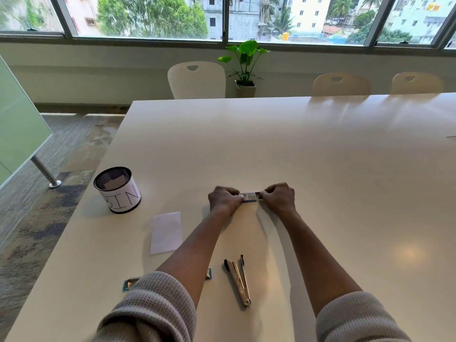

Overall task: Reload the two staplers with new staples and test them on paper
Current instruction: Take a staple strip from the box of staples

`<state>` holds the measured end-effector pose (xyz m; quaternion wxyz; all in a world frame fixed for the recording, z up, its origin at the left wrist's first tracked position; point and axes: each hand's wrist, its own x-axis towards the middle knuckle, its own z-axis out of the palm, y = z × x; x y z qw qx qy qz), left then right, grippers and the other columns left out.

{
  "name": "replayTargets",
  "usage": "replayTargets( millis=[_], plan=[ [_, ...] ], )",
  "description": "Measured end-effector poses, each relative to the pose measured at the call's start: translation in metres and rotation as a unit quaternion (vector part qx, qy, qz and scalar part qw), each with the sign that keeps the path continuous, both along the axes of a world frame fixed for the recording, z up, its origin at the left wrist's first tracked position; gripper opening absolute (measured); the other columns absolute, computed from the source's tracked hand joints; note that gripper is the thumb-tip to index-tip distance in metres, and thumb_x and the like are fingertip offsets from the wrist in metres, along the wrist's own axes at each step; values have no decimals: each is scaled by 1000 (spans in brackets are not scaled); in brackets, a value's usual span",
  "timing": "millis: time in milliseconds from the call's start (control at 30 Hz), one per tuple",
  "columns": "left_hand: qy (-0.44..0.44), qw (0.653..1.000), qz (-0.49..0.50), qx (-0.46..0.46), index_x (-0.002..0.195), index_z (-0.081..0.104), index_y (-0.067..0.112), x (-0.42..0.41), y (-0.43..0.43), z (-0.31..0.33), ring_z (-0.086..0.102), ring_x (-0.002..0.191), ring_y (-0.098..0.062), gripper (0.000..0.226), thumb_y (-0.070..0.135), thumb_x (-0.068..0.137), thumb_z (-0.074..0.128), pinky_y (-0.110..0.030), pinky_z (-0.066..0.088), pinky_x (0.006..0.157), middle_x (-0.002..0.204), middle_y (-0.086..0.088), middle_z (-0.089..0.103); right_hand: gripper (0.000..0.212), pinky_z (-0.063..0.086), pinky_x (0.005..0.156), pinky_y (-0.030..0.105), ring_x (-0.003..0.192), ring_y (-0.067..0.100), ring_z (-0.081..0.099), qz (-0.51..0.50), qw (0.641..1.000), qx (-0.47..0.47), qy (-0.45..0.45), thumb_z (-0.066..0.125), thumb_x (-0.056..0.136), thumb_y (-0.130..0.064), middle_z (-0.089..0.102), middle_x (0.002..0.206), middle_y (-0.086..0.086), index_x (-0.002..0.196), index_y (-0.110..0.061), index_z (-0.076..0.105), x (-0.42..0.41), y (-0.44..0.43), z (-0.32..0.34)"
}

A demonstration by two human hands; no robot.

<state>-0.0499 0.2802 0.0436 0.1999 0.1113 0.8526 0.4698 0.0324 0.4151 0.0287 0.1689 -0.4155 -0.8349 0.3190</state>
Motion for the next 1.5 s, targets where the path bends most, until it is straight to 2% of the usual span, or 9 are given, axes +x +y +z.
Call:
replayTargets(
  millis=[167, 533, 800, 900, 1033, 1100, 1167, 1400, 1500],
  plan=[
    [-5, 1000, 4, 3, 100, 79, 17, 0, 0, -1, 66, 109, -13, 25, 25, 77, 81, -19, 46, 99, 109, -1, 75, 19, 39, 79, 22, 99, 26, 69, 36, 999, -2, -9, 75, 82, -24, 78, 97, 12, 91, -8, 81, 2, 2, 1],
    [-8, 1000, 2, 5, 101, 78, 16, -2, -1, -2, 66, 105, -12, 25, 25, 78, 80, -16, 45, 93, 109, -2, 75, 13, 27, 79, 17, 106, 26, 65, 23, 999, 22, 26, 72, 86, -17, 75, 104, 11, 90, -7, 79, 10, 7, -8],
    [2, 1000, -8, 1, 103, 78, 16, -2, -1, -3, 65, 108, -12, 26, 27, 79, 80, -18, 46, 99, 112, -2, 74, 10, 39, 77, 19, 77, 24, 68, 18, 994, 19, 105, 73, 87, -12, 73, 104, 10, 89, -4, 77, 20, -1, -10],
    [7, 1000, -14, -1, 103, 78, 17, -3, -2, -3, 64, 111, -12, 27, 28, 79, 80, -24, 47, 103, 113, -1, 74, 10, 37, 65, 9, 69, 19, 61, 30, 991, 43, 126, 72, 88, -10, 70, 101, 10, 90, -1, 76, 27, -9, -16],
    [9, 1000, -20, -1, 105, 78, 17, -3, -2, -3, 64, 110, -12, 28, 28, 79, 80, -22, 47, 102, 114, -1, 74, 4, 37, 65, -1, 64, 15, 57, 52, 982, 107, 145, 74, 84, -5, 67, 94, 8, 85, -2, 77, 40, -19, -28],
    [12, 1000, -21, -3, 106, 78, 17, -3, -2, -3, 64, 111, -12, 29, 29, 79, 80, -23, 47, 102, 115, -1, 73, 3, 38, 66, 2, 66, 15, 58, 66, 981, 114, 140, 75, 83, -5, 65, 92, 6, 83, -5, 78, 43, -21, -32],
    [10, 1000, -19, 1, 106, 77, 17, -3, -3, -3, 63, 111, -13, 30, 29, 79, 80, -23, 47, 101, 115, -2, 73, 3, 45, 68, 13, 69, 15, 60, 71, 982, 103, 140, 77, 81, -6, 66, 92, 4, 82, -6, 79, 43, -21, -33],
    [3, 1000, -16, 15, 112, 75, 15, -2, -5, -5, 61, 115, -16, 38, 35, 81, 78, -30, 47, 104, 119, -4, 70, 13, 57, 89, 36, 87, 18, 72, -21, 980, -95, 173, 73, 87, -16, 77, 93, 0, 98, -19, 78, 44, -3, -17],
    [9, 1000, -16, 11, 110, 75, 17, -2, -5, -4, 61, 114, -16, 34, 33, 80, 76, -28, 47, 103, 118, -3, 71, 18, 53, 99, 39, 95, 22, 71, -49, 979, -112, 162, 72, 88, -18, 77, 98, 5, 105, -19, 76, 39, 2, -14]
  ],
)
